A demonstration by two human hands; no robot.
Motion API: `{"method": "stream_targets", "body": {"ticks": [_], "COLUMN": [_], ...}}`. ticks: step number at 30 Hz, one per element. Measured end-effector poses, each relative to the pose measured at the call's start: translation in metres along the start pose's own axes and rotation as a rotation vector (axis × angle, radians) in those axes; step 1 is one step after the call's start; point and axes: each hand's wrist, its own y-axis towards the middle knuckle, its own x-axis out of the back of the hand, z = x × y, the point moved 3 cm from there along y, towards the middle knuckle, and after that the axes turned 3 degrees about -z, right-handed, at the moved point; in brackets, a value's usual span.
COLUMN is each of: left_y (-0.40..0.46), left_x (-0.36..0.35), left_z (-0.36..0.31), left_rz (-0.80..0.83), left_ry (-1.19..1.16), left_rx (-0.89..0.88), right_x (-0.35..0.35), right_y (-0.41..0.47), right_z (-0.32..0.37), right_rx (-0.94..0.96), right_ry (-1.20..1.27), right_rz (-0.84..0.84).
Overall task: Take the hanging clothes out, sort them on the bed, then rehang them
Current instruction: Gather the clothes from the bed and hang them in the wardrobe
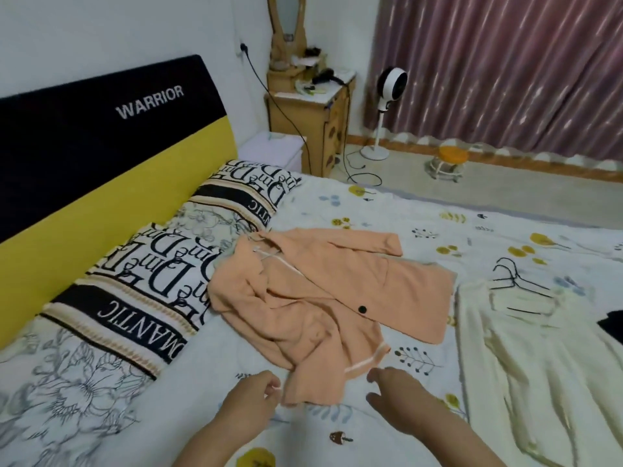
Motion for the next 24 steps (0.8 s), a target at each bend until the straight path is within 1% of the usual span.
{"method": "stream_targets", "body": {"ticks": [4,8,11,15,20,22,24], "left_y": [0.035,0.08,0.127,0.207,0.314,0.353,0.383], "left_x": [0.014,0.042,0.067,0.096,0.121,0.126,0.128], "left_z": [0.025,0.05,0.075,0.111,0.143,0.155,0.167], "left_rz": [-0.046,-0.11,-0.16,-0.187,-0.233,-0.28,-0.312], "left_ry": [-0.001,0.016,0.048,0.205,0.405,0.47,0.487], "left_rx": [0.072,0.076,0.072,0.038,-0.054,-0.072,-0.081], "right_x": [-0.007,-0.02,-0.034,-0.056,-0.089,-0.103,-0.124], "right_y": [0.064,0.134,0.194,0.272,0.37,0.404,0.425], "right_z": [0.028,0.064,0.092,0.13,0.167,0.177,0.18], "right_rx": [0.064,0.11,0.07,0.007,-0.038,-0.04,-0.04], "right_ry": [-0.008,-0.015,0.0,0.016,0.042,0.032,0.026], "right_rz": [0.019,0.018,-0.003,-0.061,-0.075,-0.067,-0.023]}}
